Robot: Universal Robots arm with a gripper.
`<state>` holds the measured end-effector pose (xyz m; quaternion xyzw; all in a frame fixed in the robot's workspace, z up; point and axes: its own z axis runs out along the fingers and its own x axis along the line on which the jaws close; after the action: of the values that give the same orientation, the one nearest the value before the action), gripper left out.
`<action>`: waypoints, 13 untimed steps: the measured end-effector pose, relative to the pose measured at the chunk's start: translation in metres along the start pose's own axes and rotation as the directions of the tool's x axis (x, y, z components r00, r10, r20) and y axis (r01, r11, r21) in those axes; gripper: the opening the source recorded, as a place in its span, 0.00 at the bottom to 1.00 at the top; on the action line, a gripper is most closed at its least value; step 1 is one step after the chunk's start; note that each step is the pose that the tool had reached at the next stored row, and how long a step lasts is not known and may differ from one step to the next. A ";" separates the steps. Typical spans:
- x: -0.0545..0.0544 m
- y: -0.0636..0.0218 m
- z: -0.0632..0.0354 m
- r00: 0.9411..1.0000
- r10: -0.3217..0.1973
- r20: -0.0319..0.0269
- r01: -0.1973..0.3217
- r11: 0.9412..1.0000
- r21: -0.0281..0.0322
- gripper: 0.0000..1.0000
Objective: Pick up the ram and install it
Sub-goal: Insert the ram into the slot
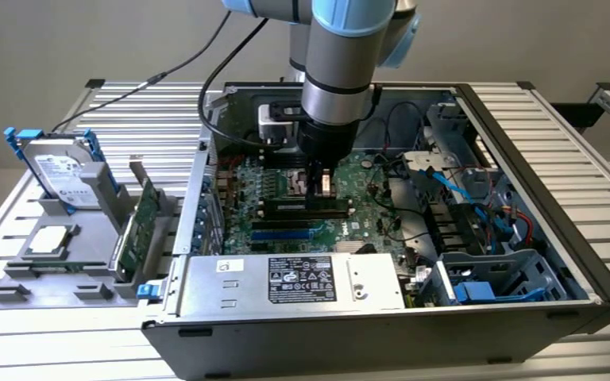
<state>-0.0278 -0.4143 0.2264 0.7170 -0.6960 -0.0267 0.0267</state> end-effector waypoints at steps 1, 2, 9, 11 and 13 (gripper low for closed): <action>0.000 0.0001 0.0005 1.000 0.000 0.000 0.000 1.000 0.001 0.14; 0.000 0.0001 0.0006 1.000 0.000 0.000 0.000 1.000 0.001 0.14; 0.000 0.0000 0.0007 1.000 0.000 0.002 0.000 1.000 0.002 0.14; 0.000 0.0000 0.0008 1.000 -0.001 0.001 0.001 1.000 0.002 0.14; 0.000 0.0000 0.0011 1.000 -0.001 0.001 0.001 1.000 0.003 0.14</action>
<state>-0.0279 -0.4139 0.2253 0.7174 -0.6957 -0.0262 0.0251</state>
